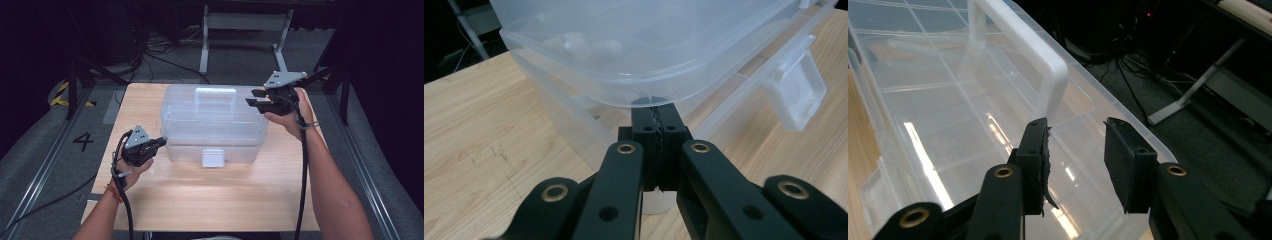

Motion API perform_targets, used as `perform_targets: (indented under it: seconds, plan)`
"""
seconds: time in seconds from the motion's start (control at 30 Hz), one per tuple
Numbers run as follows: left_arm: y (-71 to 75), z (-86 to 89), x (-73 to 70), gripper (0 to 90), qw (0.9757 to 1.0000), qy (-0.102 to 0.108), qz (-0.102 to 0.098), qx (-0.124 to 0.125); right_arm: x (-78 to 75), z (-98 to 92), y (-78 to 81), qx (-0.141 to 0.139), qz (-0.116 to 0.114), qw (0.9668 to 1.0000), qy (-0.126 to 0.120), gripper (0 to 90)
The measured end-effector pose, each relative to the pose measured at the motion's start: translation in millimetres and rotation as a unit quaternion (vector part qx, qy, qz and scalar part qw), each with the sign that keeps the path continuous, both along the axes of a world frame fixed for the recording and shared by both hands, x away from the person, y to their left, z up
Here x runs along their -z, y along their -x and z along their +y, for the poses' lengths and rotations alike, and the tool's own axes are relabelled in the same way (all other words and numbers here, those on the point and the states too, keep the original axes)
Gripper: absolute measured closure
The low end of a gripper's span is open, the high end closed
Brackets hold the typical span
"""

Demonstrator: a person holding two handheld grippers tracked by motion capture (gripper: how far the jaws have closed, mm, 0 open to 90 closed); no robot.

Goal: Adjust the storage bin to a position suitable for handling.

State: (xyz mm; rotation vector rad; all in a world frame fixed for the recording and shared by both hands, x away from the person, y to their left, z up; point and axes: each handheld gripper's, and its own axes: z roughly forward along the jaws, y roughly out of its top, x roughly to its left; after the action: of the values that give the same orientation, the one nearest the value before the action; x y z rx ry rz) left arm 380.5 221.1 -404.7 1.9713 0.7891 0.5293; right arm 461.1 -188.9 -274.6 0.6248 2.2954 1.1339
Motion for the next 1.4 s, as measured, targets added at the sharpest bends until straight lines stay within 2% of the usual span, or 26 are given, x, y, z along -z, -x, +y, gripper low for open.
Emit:
perform_targets:
  seconds: [0.1, 0.33, 0.6, 0.83, 0.87, 0.97, 1.0, 1.13, 1.27, 1.4]
  plan:
    - [-0.1, 0.0, 0.0, 90.0, 1.0000, 0.002, 0.001, 0.000, 3.3, -18.0, 8.0, 0.000, -0.006, 0.9999, -0.016, 60.9]
    - [-0.3, -0.1, -0.4, 90.0, 1.0000, 0.000, 0.003, 0.001, 17.1, -52.7, 24.1, 0.022, -0.012, 0.9990, -0.037, 59.4]
    - [-0.6, -0.1, -0.5, 90.0, 1.0000, 0.001, 0.005, 0.001, 38.5, -73.9, 38.0, 0.030, -0.016, 0.9986, -0.041, 56.8]
    - [-0.8, 0.0, -0.5, 90.0, 1.0000, 0.002, 0.004, 0.001, 64.0, -80.9, 47.1, 0.025, -0.004, 0.9993, -0.029, 55.2]
    - [-0.8, 0.0, -0.5, 90.0, 1.0000, 0.002, 0.004, 0.001, 64.0, -80.9, 47.1, 0.025, -0.004, 0.9993, -0.029, 55.2]
    - [-0.6, -0.2, -0.5, 90.0, 1.0000, 0.001, 0.005, 0.001, 78.4, -82.6, 50.1, 0.022, 0.009, 0.9993, -0.028, 53.7]
    - [-0.8, 0.0, -0.5, 90.0, 1.0000, 0.002, 0.005, 0.001, 78.4, -82.6, 50.1, 0.022, 0.009, 0.9993, -0.028, 53.7]
    - [-0.8, 0.0, -0.6, 90.0, 1.0000, 0.001, 0.005, 0.002, 94.6, -82.5, 50.6, 0.023, 0.025, 0.9993, -0.019, 51.3]
    - [-0.8, 0.1, -0.5, 90.0, 1.0000, 0.001, 0.004, 0.002, 108.4, -79.1, 51.3, 0.014, 0.036, 0.9991, -0.020, 50.0]
    - [-1.0, 0.5, 0.0, 90.0, 1.0000, 0.006, 0.006, 0.004, 114.1, -75.1, 50.9, 0.012, 0.032, 0.9992, -0.020, 48.6]
